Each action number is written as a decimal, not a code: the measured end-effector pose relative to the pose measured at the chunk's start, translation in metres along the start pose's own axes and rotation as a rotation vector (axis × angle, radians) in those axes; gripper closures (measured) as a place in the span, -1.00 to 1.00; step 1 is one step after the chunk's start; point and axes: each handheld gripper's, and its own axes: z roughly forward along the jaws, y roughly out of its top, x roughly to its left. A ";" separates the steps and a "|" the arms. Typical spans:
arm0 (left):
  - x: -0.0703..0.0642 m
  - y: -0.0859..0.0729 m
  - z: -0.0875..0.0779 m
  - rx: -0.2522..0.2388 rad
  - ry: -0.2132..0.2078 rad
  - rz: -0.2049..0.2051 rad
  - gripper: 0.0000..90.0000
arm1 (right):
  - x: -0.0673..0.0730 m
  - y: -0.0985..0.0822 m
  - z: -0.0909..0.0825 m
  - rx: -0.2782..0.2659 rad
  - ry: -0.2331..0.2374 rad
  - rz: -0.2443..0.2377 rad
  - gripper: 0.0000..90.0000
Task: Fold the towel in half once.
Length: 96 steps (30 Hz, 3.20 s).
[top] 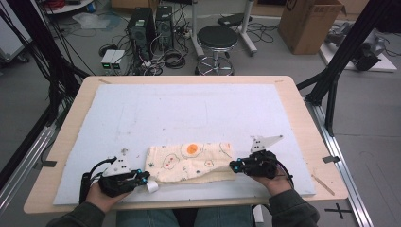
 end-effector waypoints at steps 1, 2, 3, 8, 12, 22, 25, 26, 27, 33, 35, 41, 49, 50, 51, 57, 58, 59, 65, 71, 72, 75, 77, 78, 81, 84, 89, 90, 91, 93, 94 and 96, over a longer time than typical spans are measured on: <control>0.000 0.001 0.000 -0.006 -0.011 -0.009 0.61 | 0.001 -0.001 0.000 0.005 0.002 0.001 0.72; 0.000 0.001 -0.001 -0.016 -0.021 -0.013 0.53 | 0.001 -0.001 0.000 0.006 0.007 0.000 0.65; 0.001 0.002 -0.003 -0.024 -0.025 -0.007 0.52 | 0.002 -0.002 -0.001 -0.004 0.021 -0.003 0.60; 0.004 0.008 -0.009 -0.076 -0.030 -0.024 0.31 | 0.005 0.004 -0.012 -0.057 0.040 -0.013 0.44; 0.010 0.011 -0.004 -0.095 -0.016 -0.046 0.34 | 0.004 0.007 -0.003 -0.027 0.025 -0.037 0.41; 0.014 0.009 0.025 0.044 -0.002 -0.023 0.39 | -0.001 0.004 0.023 0.070 -0.031 -0.099 0.36; 0.015 0.006 0.027 0.062 -0.003 -0.025 0.36 | 0.000 0.001 0.025 0.110 -0.065 -0.120 0.30; 0.015 0.006 0.027 0.064 -0.005 -0.024 0.36 | 0.001 0.000 0.025 0.114 -0.067 -0.130 0.30; 0.015 0.005 0.027 0.064 -0.006 -0.024 0.36 | 0.002 -0.001 0.025 0.117 -0.072 -0.134 0.29; 0.015 0.004 0.026 0.065 -0.005 -0.001 0.36 | 0.008 -0.007 0.024 0.114 -0.109 -0.186 0.25; 0.014 0.003 0.026 0.061 -0.005 -0.001 0.36 | 0.010 -0.007 0.024 0.112 -0.120 -0.189 0.24; 0.016 0.003 0.025 0.059 -0.020 -0.002 0.34 | 0.008 -0.007 0.024 0.108 -0.116 -0.175 0.23; 0.020 0.004 0.015 0.028 -0.022 -0.035 0.18 | 0.008 -0.004 0.021 0.084 -0.085 -0.140 0.05; 0.020 0.005 0.014 0.018 -0.021 -0.039 0.17 | 0.008 -0.003 0.019 0.056 -0.080 -0.133 0.04; 0.020 0.006 0.013 0.014 -0.020 -0.035 0.16 | 0.007 -0.002 0.016 0.029 -0.075 -0.124 0.04; 0.023 0.019 0.015 -0.046 -0.013 -0.060 0.06 | -0.001 0.009 0.010 -0.010 -0.096 -0.094 0.03; 0.024 0.022 0.016 -0.050 -0.010 -0.061 0.06 | -0.002 0.011 0.011 -0.009 -0.099 -0.083 0.03; 0.025 0.024 0.016 -0.051 -0.005 -0.064 0.05 | -0.004 0.014 0.011 -0.008 -0.101 -0.086 0.04; 0.040 0.031 0.019 -0.089 0.037 -0.106 0.06 | -0.017 0.029 0.009 -0.040 -0.138 -0.065 0.08; 0.050 0.044 0.023 -0.115 0.080 -0.104 0.07 | -0.031 0.042 0.010 -0.079 -0.159 -0.049 0.11; 0.052 0.046 0.024 -0.128 0.082 -0.108 0.07 | -0.033 0.045 0.011 -0.083 -0.159 -0.047 0.11; 0.054 0.054 0.027 -0.138 0.085 -0.104 0.07 | -0.038 0.052 0.014 -0.085 -0.162 -0.042 0.10; 0.057 0.059 0.030 -0.160 0.098 -0.102 0.08 | -0.041 0.056 0.017 -0.084 -0.167 -0.051 0.11; 0.058 0.060 0.031 -0.172 0.100 -0.111 0.08 | -0.044 0.058 0.019 -0.080 -0.173 -0.056 0.11; 0.062 0.059 0.037 -0.153 0.134 -0.120 0.04 | -0.048 0.061 0.024 -0.081 -0.173 -0.053 0.11; 0.066 0.058 0.040 -0.123 0.137 -0.124 0.03 | -0.052 0.061 0.029 -0.063 -0.176 -0.047 0.14; 0.071 0.053 0.046 -0.104 0.156 -0.133 0.03 | -0.053 0.059 0.031 -0.048 -0.183 -0.039 0.16; 0.072 0.051 0.046 -0.102 0.157 -0.144 0.04 | -0.054 0.058 0.031 -0.048 -0.181 -0.032 0.17; 0.075 0.049 0.048 -0.093 0.154 -0.148 0.07 | -0.055 0.058 0.031 -0.038 -0.182 -0.020 0.17; 0.077 0.048 0.051 -0.082 0.162 -0.150 0.08 | -0.057 0.055 0.031 -0.029 -0.196 -0.015 0.19; 0.078 0.047 0.052 -0.073 0.160 -0.152 0.09 | -0.058 0.053 0.032 -0.024 -0.197 -0.008 0.20; 0.081 0.046 0.056 -0.058 0.167 -0.156 0.10 | -0.062 0.049 0.033 -0.010 -0.207 0.010 0.21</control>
